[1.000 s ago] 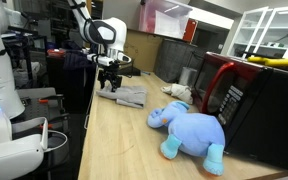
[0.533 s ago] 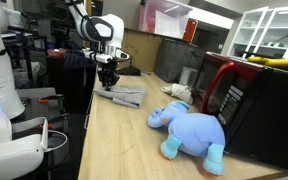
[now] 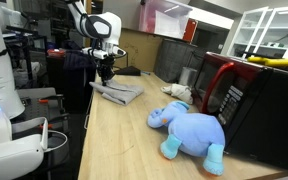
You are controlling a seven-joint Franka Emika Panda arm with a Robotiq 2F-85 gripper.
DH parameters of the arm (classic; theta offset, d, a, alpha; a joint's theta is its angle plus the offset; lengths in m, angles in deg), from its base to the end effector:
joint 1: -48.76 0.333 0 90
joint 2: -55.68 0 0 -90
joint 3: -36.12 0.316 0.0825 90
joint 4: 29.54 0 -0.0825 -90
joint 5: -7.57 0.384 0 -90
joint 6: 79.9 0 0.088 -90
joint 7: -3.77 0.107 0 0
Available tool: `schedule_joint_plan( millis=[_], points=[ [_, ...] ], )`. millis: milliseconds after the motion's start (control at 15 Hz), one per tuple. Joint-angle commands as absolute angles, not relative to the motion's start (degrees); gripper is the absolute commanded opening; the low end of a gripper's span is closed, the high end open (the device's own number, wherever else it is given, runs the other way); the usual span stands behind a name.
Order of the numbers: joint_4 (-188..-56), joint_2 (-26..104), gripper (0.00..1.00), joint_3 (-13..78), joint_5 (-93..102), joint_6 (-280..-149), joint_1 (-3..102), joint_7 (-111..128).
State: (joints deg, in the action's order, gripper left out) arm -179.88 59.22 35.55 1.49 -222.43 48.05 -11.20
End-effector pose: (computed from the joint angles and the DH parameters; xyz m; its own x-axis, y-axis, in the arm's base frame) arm 0.4218 -0.0089 0.2641 0.9442 0.3171 -0.0891 0.3212 -0.9463 0.0356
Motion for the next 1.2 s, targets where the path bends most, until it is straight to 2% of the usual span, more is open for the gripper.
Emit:
schedule_joint_plan(
  millis=[0,400,1133],
  points=[
    [-176.7,60.9,0.01,37.6,6.5,-215.4,50.5,-6.1],
    [-170.5,62.9,0.01,38.0,13.9,-205.9,51.8,-6.3],
    [-155.0,53.7,0.01,31.4,3.7,-201.5,44.7,-8.2]
  ],
)
